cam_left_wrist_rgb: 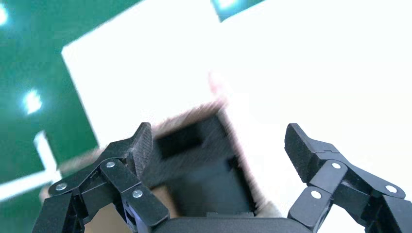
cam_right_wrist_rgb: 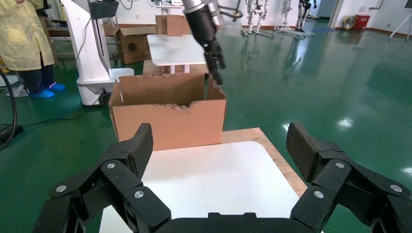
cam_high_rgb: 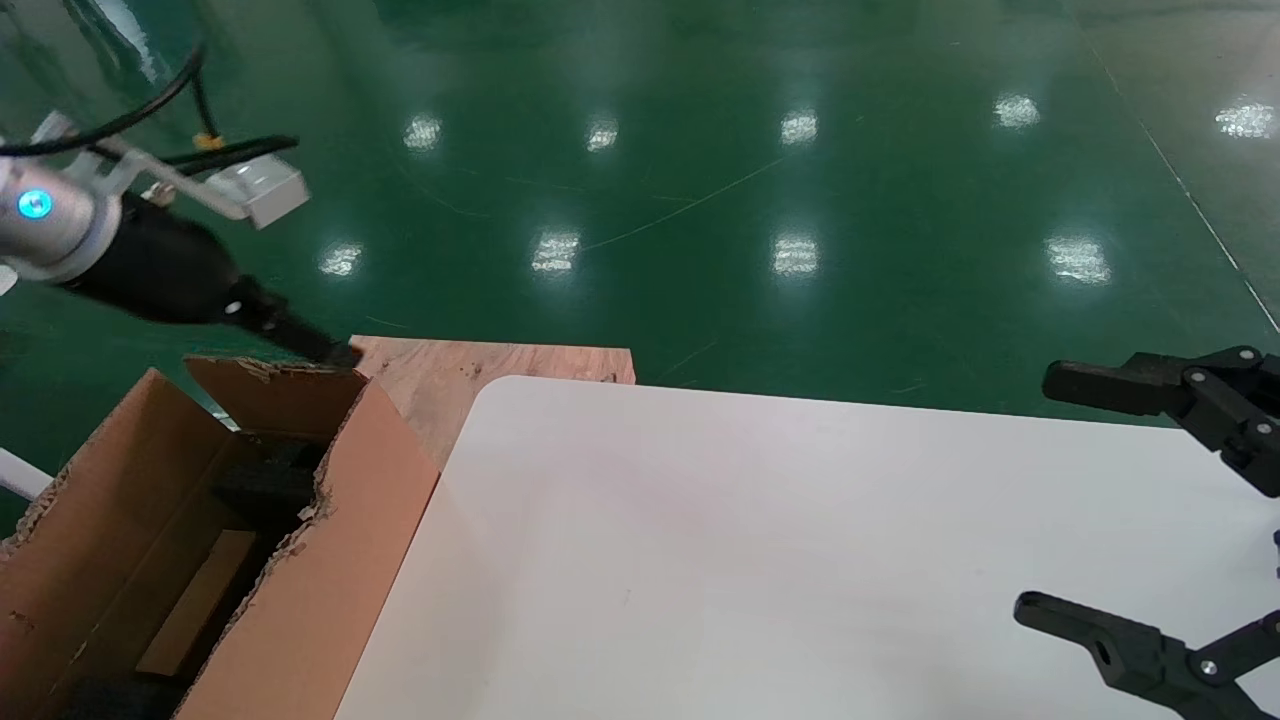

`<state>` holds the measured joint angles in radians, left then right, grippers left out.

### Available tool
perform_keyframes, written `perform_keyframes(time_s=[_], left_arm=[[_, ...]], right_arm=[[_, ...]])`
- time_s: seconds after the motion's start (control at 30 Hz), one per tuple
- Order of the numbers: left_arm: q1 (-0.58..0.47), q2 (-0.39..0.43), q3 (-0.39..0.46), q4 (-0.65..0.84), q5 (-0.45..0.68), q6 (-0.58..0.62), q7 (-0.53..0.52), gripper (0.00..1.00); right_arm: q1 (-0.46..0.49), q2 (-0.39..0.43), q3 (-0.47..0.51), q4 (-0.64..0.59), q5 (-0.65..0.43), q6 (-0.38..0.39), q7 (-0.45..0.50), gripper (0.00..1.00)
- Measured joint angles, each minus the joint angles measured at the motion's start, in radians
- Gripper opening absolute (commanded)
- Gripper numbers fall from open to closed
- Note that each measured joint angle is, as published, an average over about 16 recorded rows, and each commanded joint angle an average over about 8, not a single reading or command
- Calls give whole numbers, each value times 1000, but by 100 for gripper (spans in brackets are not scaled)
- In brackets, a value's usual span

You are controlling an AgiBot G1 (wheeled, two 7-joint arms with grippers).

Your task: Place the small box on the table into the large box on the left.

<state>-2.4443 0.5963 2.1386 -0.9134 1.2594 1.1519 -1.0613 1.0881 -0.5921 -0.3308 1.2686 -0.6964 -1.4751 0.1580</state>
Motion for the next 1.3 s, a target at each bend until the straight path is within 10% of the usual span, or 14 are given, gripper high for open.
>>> perform_keyframes(time_s=[0.6, 1.3], left_arm=[[50, 42, -130, -118, -62, 6, 23, 100], [509, 32, -730, -205, -224, 124, 319, 100]], right_arm=[[0, 0, 0, 0, 0, 0, 0, 100], [0, 0, -1, -1, 1, 0, 0, 100]])
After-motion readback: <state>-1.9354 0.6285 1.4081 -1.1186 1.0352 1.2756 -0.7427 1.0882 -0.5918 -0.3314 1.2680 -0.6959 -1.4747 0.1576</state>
